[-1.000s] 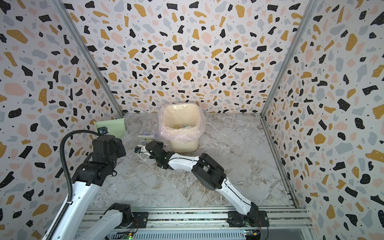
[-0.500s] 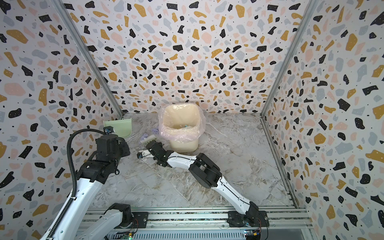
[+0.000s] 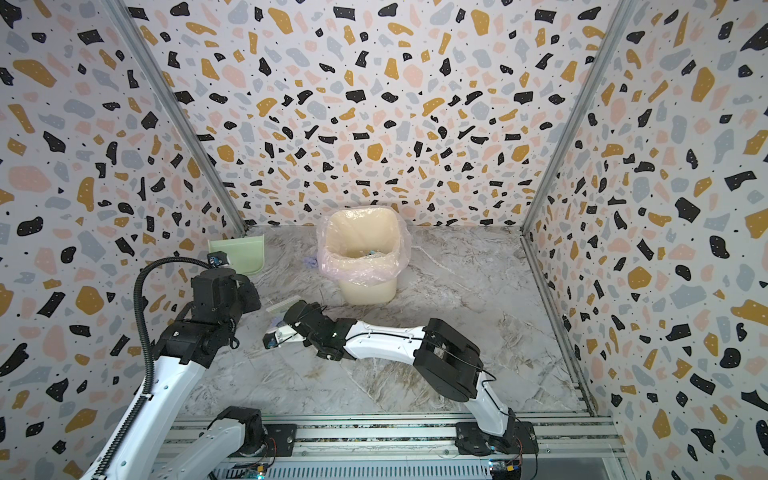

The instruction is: Sweep away the paper scraps from the table

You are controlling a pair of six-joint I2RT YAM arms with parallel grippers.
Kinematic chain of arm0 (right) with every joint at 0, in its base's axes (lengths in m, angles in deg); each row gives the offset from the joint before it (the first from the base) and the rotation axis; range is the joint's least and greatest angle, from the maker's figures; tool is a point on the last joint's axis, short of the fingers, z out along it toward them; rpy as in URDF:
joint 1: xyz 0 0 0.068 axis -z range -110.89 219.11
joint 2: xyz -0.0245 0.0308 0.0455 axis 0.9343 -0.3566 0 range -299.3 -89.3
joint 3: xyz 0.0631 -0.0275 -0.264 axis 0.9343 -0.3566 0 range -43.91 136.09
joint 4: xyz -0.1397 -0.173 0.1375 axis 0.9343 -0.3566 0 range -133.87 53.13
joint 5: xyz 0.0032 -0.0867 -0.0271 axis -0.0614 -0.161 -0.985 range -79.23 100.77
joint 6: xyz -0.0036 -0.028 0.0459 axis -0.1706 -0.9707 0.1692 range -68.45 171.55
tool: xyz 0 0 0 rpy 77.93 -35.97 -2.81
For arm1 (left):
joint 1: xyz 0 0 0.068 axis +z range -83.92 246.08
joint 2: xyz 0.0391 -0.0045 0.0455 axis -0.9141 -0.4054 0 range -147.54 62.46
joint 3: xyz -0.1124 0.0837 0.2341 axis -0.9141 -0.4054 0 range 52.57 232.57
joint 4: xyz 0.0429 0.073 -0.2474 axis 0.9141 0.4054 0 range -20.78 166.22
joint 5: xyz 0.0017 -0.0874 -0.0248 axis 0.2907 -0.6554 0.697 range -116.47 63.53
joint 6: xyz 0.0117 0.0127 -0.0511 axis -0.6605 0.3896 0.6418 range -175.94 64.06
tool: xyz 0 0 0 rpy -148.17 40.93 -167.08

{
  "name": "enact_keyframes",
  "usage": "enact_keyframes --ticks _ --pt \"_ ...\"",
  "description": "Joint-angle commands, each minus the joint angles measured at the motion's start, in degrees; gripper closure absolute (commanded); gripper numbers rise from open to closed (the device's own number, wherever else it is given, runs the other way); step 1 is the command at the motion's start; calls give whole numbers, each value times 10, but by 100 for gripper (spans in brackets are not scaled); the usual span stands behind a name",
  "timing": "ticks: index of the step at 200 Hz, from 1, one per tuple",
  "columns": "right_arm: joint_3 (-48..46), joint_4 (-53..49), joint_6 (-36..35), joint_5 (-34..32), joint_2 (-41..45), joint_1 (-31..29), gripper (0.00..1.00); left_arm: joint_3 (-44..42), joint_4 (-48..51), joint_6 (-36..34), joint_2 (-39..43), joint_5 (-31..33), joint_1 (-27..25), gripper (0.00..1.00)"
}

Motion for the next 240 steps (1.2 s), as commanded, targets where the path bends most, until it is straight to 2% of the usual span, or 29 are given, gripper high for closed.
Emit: enact_keyframes --ticks 1,47,86,98,138,192,205,240 --pt "45 44 17 -25 -36 39 100 7 -28 -5 3 -10 3 100" --pt "177 146 -4 -65 -160 82 100 3 -27 -7 6 -13 4 100" --pt "327 139 -31 -62 -268 112 100 -2 -29 -11 5 -18 3 100" --pt "322 149 -24 -44 -274 120 100 -4 -29 -13 6 -17 3 100" --pt "335 95 -10 -7 -298 131 100 -11 -33 -21 1 -18 3 100" --pt "350 -56 26 27 -280 105 100 -20 -43 -22 -2 -25 3 100" --pt "323 -71 35 25 -254 92 100 -21 -43 -22 -1 -27 3 100" --pt "171 -70 61 -3 -135 41 100 -18 -42 -22 9 -27 3 100"
